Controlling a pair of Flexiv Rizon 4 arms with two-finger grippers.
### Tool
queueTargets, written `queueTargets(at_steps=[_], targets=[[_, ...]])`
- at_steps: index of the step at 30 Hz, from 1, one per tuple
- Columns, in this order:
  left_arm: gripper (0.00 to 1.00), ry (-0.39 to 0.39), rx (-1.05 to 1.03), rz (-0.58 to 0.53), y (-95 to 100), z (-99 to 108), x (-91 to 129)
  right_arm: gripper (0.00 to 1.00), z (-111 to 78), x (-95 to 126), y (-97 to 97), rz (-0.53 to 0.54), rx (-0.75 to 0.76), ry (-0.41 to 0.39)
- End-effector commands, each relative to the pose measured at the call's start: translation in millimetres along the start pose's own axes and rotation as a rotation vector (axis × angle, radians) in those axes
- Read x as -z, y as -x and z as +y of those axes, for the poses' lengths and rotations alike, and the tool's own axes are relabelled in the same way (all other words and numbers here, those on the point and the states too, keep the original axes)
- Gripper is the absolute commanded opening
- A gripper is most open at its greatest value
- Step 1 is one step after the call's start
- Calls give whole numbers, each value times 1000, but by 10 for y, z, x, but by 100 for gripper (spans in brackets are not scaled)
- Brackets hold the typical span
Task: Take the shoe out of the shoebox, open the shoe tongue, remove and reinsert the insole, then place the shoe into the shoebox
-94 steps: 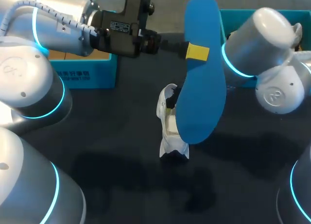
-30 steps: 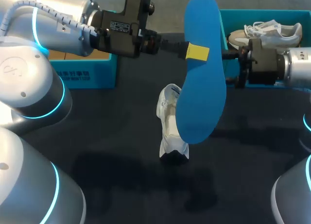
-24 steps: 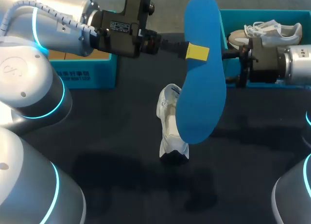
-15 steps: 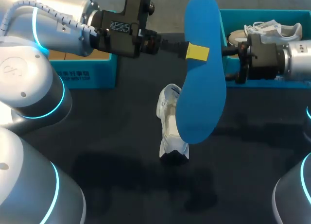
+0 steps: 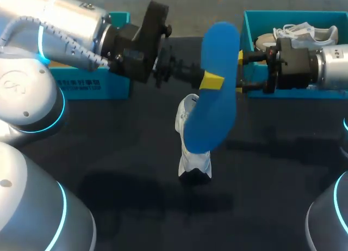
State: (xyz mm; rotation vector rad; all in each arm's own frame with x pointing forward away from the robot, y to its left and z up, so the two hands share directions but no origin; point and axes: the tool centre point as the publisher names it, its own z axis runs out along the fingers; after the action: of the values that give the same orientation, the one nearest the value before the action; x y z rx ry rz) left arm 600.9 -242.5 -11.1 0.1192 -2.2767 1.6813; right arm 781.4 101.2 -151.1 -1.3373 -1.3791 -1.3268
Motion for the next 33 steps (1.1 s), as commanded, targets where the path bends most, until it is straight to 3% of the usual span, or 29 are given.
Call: queueTargets(at_steps=[1, 6, 12, 31, 33], targets=[[0, 25, -227, -44, 99, 138, 98, 100, -1, -19, 3, -1, 0, 1], [0, 125, -498, -76, 313, 265, 147, 100, -1, -19, 3, -1, 0, 1], [0, 140, -726, -138, 565, 234, 214, 100, -1, -19, 3, -1, 0, 1], [0, 140, -726, -138, 565, 234, 214, 100, -1, -19, 3, -1, 0, 1], [0, 119, -844, -153, 610, 260, 195, 100, -1, -19, 3, -1, 0, 1]])
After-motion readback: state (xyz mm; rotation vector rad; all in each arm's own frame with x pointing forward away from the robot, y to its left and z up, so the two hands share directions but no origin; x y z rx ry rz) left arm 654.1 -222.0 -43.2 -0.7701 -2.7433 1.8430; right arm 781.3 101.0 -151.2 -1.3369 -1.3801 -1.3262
